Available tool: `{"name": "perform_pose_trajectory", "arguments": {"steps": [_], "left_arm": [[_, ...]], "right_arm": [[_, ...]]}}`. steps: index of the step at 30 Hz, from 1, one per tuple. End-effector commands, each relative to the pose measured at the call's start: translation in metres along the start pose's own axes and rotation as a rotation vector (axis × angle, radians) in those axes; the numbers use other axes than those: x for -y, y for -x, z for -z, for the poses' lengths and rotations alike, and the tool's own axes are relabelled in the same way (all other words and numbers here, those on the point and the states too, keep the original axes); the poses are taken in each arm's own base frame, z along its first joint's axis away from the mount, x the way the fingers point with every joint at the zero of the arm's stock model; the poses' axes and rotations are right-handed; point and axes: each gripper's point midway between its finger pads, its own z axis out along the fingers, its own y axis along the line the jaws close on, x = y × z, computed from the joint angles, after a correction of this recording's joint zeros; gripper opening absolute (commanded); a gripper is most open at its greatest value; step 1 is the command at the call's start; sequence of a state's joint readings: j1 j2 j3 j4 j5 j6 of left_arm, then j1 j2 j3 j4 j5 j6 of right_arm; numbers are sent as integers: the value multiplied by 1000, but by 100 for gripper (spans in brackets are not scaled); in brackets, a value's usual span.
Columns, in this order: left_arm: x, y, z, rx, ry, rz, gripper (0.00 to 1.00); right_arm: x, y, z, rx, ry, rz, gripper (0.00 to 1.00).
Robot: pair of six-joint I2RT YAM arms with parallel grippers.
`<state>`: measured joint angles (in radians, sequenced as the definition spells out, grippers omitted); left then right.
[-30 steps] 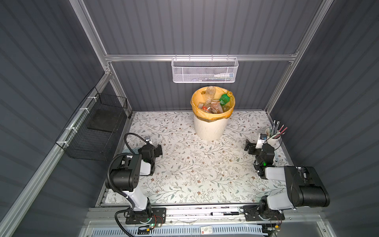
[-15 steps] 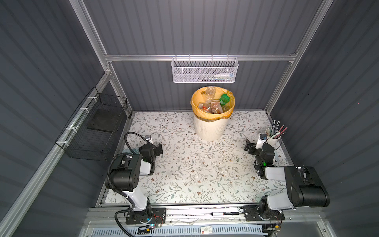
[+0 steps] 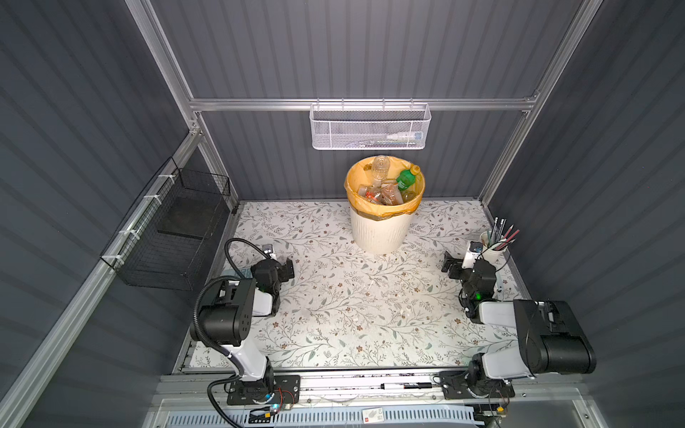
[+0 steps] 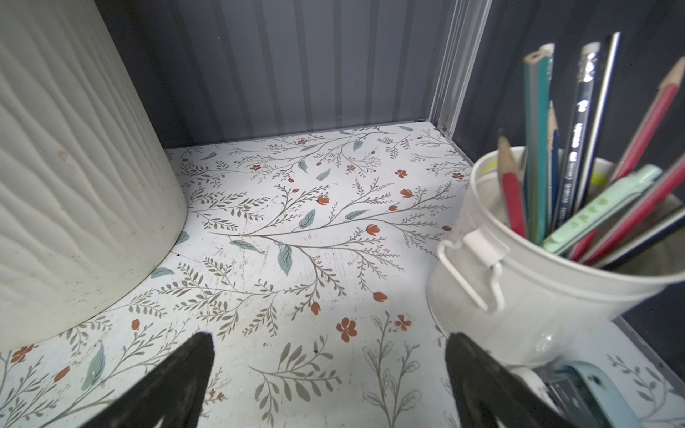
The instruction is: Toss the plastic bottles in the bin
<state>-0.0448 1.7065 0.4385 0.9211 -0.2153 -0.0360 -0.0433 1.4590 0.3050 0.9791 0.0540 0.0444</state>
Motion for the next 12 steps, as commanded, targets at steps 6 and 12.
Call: {"name": "perform_pose_trajectory", "arguments": {"steps": [6,12], "left_arm": [[3,9,-3,25,-10,-12,100],[3,9,-3,25,-10,-13,100]], "right_arm": [[0,9,-3,23,4,-13,99],[1,9,-2,31,-2,-14,99]]}}
